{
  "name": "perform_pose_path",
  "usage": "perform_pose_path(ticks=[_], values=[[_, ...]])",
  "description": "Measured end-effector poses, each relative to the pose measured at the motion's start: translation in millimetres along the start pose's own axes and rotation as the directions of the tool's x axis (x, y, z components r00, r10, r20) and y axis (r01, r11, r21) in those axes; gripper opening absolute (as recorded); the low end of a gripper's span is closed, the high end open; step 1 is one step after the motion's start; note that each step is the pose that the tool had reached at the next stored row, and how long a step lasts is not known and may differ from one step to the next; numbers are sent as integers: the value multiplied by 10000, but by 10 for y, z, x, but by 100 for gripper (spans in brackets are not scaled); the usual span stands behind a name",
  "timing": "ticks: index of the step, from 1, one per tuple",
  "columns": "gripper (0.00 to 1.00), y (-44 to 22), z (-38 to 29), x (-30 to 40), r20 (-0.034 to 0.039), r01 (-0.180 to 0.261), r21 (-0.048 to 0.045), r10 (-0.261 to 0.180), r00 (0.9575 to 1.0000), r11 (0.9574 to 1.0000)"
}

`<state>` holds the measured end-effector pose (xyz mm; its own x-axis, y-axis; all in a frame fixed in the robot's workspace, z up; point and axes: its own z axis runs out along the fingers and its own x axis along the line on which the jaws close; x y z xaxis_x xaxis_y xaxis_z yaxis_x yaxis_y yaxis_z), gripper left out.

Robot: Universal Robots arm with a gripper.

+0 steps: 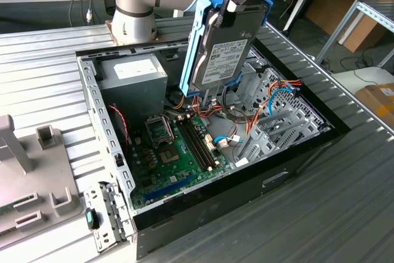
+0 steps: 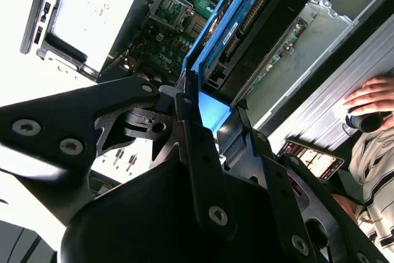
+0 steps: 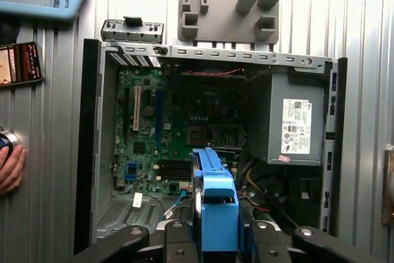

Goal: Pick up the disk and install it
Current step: 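Pick up the disk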

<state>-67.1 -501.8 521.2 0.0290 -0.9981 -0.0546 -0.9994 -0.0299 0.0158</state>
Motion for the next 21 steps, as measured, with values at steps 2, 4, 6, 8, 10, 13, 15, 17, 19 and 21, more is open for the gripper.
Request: perform_pose_path(ticks=[2, 4, 6, 8, 10, 13, 15, 17, 19, 21], values=[[36, 0, 0, 1, 0, 0, 0, 0, 10000, 10000], [36, 0, 0, 2, 0, 0, 0, 0, 10000, 10000], [36, 0, -1, 12, 0, 1, 0, -1, 10000, 10000], [36, 1, -2, 33, -1, 0, 0, 0, 10000, 10000], [36, 2, -3, 59, 1, 0, 0, 0, 10000, 10000], [36, 3, -6, 108, 1, 0, 0, 0, 10000, 10000], [36, 4, -7, 134, 0, 0, 0, 0, 10000, 10000], [36, 5, -8, 150, 0, 0, 0, 0, 10000, 10000], [36, 4, -8, 150, 0, 0, 0, 0, 10000, 10000], [36, 5, -8, 151, 0, 0, 0, 0, 10000, 10000]])
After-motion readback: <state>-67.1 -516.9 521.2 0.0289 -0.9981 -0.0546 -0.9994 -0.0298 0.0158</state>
